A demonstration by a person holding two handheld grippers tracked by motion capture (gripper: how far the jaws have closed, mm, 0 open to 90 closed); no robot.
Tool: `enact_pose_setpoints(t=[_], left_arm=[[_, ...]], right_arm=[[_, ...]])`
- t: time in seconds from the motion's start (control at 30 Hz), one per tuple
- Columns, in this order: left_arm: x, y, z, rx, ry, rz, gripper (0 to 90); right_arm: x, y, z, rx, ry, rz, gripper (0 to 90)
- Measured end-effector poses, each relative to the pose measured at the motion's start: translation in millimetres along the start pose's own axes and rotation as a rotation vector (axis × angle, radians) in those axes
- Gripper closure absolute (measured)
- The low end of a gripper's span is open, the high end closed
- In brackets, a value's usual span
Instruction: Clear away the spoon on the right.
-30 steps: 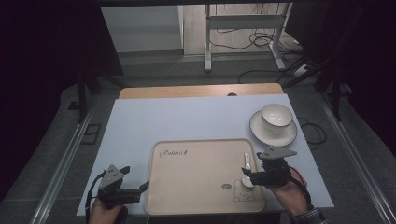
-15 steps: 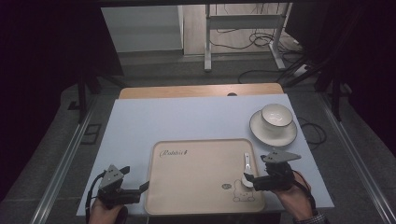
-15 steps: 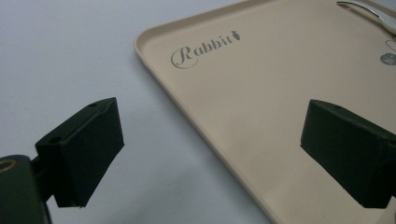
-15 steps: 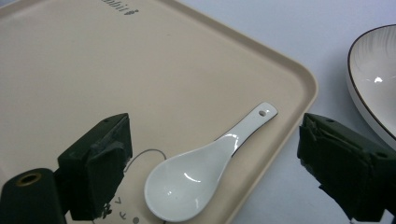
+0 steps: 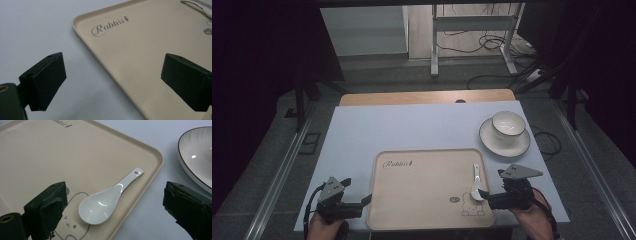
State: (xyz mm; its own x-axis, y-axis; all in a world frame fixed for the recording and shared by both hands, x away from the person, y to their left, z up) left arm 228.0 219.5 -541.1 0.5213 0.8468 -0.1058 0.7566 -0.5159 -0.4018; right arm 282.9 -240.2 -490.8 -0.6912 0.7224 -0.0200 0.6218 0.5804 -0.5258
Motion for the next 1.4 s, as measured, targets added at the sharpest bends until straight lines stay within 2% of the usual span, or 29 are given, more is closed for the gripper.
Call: enact_pose_setpoints(t=[0.27,0.6,0.93,1.3,1.4], left_arm=[[-0.1,0.4,0.0,-0.001,-0.004,-0.001,5.6],[0.0,0.5,0.0,-0.001,-0.006,0.0,5.6],[0.0,0.7,0.0,0.001,-0.003,0.001,5.6],[0.1,0.6,0.1,-0.001,-0.004,0.001,5.6],[-0.1,0.6,0.0,-0.001,-0.004,0.002,5.6]], right_arm=[[0.4,-9.4,6.7,-0.002,0.01,0.001,0.9],[-1.2,-23.1,14.3,-0.028,0.01,0.043,0.0],[-3.3,-35.6,25.5,-0.027,0.05,0.077,0.0],[-11.4,-44.1,49.3,-0.02,0.073,0.14,0.0],[-13.3,-42.2,57.5,-0.001,0.088,0.14,0.0]])
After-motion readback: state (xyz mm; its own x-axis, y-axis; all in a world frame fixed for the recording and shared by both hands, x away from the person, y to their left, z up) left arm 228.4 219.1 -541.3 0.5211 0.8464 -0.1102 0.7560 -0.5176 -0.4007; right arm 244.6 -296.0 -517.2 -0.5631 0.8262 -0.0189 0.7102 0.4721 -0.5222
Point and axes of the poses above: each handheld gripper's, and its own axes: y roughly forward along the jaws, z roughly out of its underside, x roughly to its left, the point moved 4 cm from there along y, roughly forward along the jaws, and after that the axes turned 9 degrees about -x, right-handed, at the moved point
